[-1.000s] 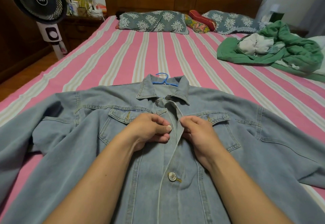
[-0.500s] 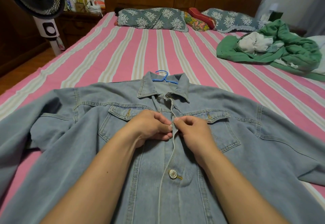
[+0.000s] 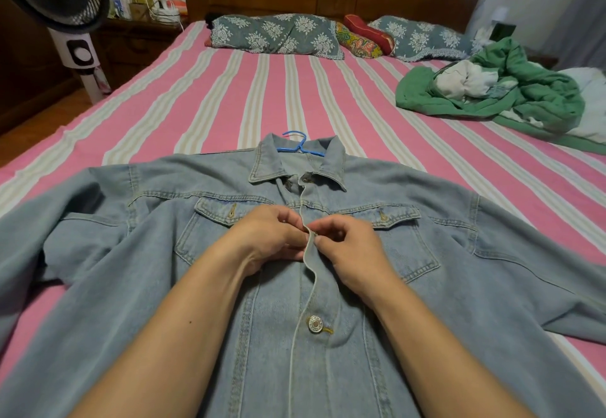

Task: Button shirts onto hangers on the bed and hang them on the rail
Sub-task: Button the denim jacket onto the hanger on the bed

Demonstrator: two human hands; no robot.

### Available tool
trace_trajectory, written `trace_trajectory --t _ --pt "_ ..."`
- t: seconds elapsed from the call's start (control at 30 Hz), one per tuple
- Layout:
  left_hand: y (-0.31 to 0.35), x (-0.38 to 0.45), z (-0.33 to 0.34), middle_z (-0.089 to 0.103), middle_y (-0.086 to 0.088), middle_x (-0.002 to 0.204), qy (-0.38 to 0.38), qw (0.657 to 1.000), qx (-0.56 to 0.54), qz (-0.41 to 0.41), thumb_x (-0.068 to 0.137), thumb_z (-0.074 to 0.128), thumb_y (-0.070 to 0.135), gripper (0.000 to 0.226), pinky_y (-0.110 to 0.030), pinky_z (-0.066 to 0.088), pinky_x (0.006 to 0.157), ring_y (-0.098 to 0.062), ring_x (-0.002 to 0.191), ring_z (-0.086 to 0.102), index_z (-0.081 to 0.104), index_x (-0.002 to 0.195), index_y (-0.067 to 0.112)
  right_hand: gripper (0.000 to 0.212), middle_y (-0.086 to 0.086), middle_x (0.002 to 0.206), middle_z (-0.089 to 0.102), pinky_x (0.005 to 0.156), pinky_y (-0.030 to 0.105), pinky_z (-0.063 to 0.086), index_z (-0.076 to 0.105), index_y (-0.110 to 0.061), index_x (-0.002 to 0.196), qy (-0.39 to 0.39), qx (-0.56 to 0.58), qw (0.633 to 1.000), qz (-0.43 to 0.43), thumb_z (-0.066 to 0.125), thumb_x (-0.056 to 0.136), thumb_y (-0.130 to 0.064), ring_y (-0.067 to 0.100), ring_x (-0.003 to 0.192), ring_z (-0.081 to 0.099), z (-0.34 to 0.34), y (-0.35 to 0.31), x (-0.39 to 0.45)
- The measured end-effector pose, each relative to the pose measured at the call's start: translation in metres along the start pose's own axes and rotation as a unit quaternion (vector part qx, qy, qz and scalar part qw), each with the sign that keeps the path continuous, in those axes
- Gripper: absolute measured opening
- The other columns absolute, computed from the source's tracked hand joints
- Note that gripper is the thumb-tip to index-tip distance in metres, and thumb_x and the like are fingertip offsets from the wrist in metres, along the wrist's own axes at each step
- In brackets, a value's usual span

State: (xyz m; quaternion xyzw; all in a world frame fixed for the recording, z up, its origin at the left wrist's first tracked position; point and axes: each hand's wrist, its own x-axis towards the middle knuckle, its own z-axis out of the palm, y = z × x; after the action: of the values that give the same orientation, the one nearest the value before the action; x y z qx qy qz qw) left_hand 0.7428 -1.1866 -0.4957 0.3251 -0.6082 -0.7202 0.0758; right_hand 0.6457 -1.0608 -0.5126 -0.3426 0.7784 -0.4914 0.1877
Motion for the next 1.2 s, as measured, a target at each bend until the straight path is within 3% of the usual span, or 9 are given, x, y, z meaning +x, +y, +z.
trace_trajectory --t 0.13,0.27,0.37,0.57,0.67,0.9,1.07,1.2 --pt "0.004 -0.001 0.0 0.068 -0.01 0.075 -0.011 0.999 -0.012 -0.036 0.094 0.062 0.003 0.008 -0.027 0.059 0.06 -0.016 0.063 0.068 0.065 0.087 0.005 0.024 -0.009 0.096 0.072 0.084 0.02 0.05 0.077 -0.022 0.101 0.009 -0.045 0.998 -0.035 0.074 0.085 -0.005 0.004 0.087 0.065 0.005 0.003 0.001" --pt "0.007 -0.003 0.001 0.067 0.0 0.063 -0.012 0.999 -0.003 -0.041 0.099 0.065 0.028 0.023 -0.025 0.055 0.058 -0.009 0.055 0.063 0.068 0.084 0.011 0.021 -0.005 0.095 0.064 0.081 0.025 0.046 0.069 -0.018 0.098 0.088 -0.174 0.97 -0.142 0.068 0.084 -0.003 0.01 0.087 0.057 0.021 0.005 -0.008" --pt "0.005 -0.002 0.002 0.066 -0.003 0.067 0.009 0.999 0.005 -0.042 0.096 0.069 0.018 0.019 -0.023 0.055 0.052 -0.011 0.055 0.062 0.058 0.081 0.014 0.019 -0.008 0.09 0.062 0.075 0.024 0.044 0.064 -0.02 0.093 0.101 -0.169 0.97 -0.14 0.068 0.083 -0.004 0.011 0.083 0.056 0.022 0.006 -0.011" --pt "0.005 0.0 0.004 0.065 -0.005 0.063 0.035 0.998 0.024 -0.053 0.093 0.066 0.001 0.026 -0.025 0.055 0.05 -0.013 0.054 0.063 0.052 0.075 0.014 0.029 -0.012 0.074 0.064 0.066 0.016 0.045 0.058 -0.028 0.077 0.087 -0.065 0.994 -0.02 0.078 0.08 -0.008 0.0 0.063 0.056 0.015 0.005 -0.005" --pt "0.005 0.0 0.006 0.066 -0.008 0.063 0.049 0.997 0.03 -0.051 0.092 0.064 -0.003 0.026 -0.025 0.054 0.047 -0.015 0.053 0.063 0.053 0.073 0.011 0.03 -0.01 0.074 0.065 0.071 0.025 0.052 0.058 -0.029 0.073 0.078 -0.05 0.996 0.006 0.08 0.079 -0.01 0.005 0.063 0.057 0.011 0.005 -0.001" --pt "0.007 0.0 0.002 0.064 -0.005 0.054 0.042 0.997 0.01 -0.056 0.09 0.065 -0.007 0.029 -0.029 0.06 0.052 -0.016 0.055 0.065 0.051 0.074 0.012 0.016 -0.01 0.075 0.066 0.071 0.027 0.048 0.063 -0.026 0.088 0.05 -0.146 0.988 0.0 0.076 0.083 -0.018 0.008 0.072 0.061 0.009 0.001 -0.005" --pt "0.01 -0.001 0.0 0.061 0.0 0.051 0.013 0.997 0.036 -0.068 0.091 0.065 -0.001 0.028 -0.027 0.052 0.057 -0.008 0.045 0.058 0.054 0.07 0.014 0.015 -0.008 0.077 0.063 0.066 0.029 0.039 0.061 -0.025 0.092 0.055 -0.185 0.981 0.004 0.073 0.084 -0.022 0.012 0.076 0.058 0.01 -0.005 -0.008" --pt "0.01 0.001 0.003 0.058 -0.001 0.049 0.042 0.995 0.07 -0.052 0.087 0.068 -0.001 0.029 -0.023 0.041 0.052 -0.01 0.044 0.054 0.053 0.067 0.014 0.017 -0.01 0.076 0.06 0.065 0.03 0.036 0.057 -0.026 0.086 0.066 -0.189 0.98 -0.002 0.074 0.084 -0.024 0.013 0.075 0.056 0.01 -0.005 -0.01"
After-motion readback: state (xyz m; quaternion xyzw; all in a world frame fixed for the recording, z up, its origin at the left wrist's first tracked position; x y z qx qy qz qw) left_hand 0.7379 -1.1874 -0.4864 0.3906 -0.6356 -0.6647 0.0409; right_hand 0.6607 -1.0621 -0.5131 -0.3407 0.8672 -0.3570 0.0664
